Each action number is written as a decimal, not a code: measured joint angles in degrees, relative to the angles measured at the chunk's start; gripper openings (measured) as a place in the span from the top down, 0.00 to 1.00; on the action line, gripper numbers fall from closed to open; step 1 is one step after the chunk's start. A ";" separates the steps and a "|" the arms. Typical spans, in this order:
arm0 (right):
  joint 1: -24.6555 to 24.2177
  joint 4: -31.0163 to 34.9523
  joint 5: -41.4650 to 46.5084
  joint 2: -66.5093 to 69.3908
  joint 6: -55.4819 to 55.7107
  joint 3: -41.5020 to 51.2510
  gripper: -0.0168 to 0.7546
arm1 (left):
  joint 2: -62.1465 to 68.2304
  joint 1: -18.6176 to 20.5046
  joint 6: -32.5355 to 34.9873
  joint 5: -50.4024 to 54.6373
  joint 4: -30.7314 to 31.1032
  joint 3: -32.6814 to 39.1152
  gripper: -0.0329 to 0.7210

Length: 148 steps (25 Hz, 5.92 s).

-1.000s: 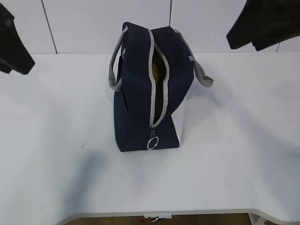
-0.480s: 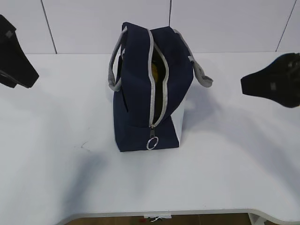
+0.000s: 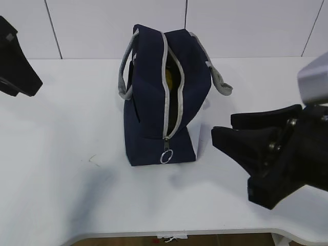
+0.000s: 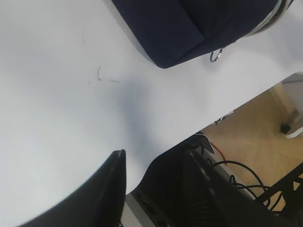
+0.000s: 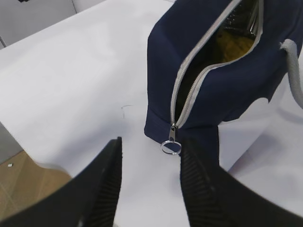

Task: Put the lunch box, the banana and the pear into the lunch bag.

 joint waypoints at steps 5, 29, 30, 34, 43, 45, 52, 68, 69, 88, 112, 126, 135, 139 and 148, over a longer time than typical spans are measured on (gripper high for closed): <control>1.23 0.41 -16.48 7.26 -0.02 5.57 0.54 | 0.00 0.00 0.00 0.00 0.00 0.00 0.55; 1.23 -16.49 -43.98 38.08 21.71 6.05 0.54 | 0.00 0.00 0.00 0.00 -0.09 0.00 0.56; 1.23 -16.58 -44.42 38.98 22.15 5.74 0.54 | 0.00 0.00 0.00 0.00 -0.09 0.00 0.56; 1.23 -16.61 -44.53 42.16 23.75 3.69 0.53 | 0.00 0.00 0.00 0.00 -0.09 0.00 0.56; 1.23 -16.83 -44.53 47.47 25.02 0.13 0.51 | 0.00 0.00 0.00 0.00 -0.09 0.00 0.56; 1.23 -16.83 -44.53 48.45 25.02 0.13 0.51 | 0.00 0.00 0.00 0.00 -0.09 0.00 0.56; 1.23 -16.62 -44.53 51.53 25.11 -2.37 0.51 | 0.00 0.00 0.00 0.00 -0.09 0.00 0.56; 1.32 -14.09 -44.53 54.14 25.24 -5.48 0.51 | 0.00 0.00 0.00 0.00 -0.09 0.00 0.56; 1.32 -14.59 -44.53 54.12 25.24 -5.48 0.51 | 0.00 0.00 0.00 0.00 -0.09 0.00 0.56; 1.32 -9.58 -46.45 54.20 20.26 -5.48 0.45 | 0.00 0.00 0.00 0.00 -0.09 0.00 0.56; 1.32 -16.60 -47.66 54.20 20.17 -5.48 0.44 | 0.00 0.00 -0.10 0.00 -0.09 0.00 0.56; 1.32 -14.06 -46.08 54.20 20.22 -5.48 0.57 | 0.00 0.00 -0.10 0.00 -0.09 0.00 0.56; 1.32 -13.95 -45.99 54.20 20.22 -5.48 0.65 | 0.00 0.00 -0.10 0.00 -0.09 0.00 0.59; 1.32 -13.95 -45.99 54.20 20.31 -5.48 0.73 | 0.00 0.00 -0.10 0.00 -0.09 0.00 0.59; 1.32 -11.25 -45.99 54.20 20.31 -5.48 0.90 | 0.00 0.00 -0.10 0.00 -0.09 0.00 0.60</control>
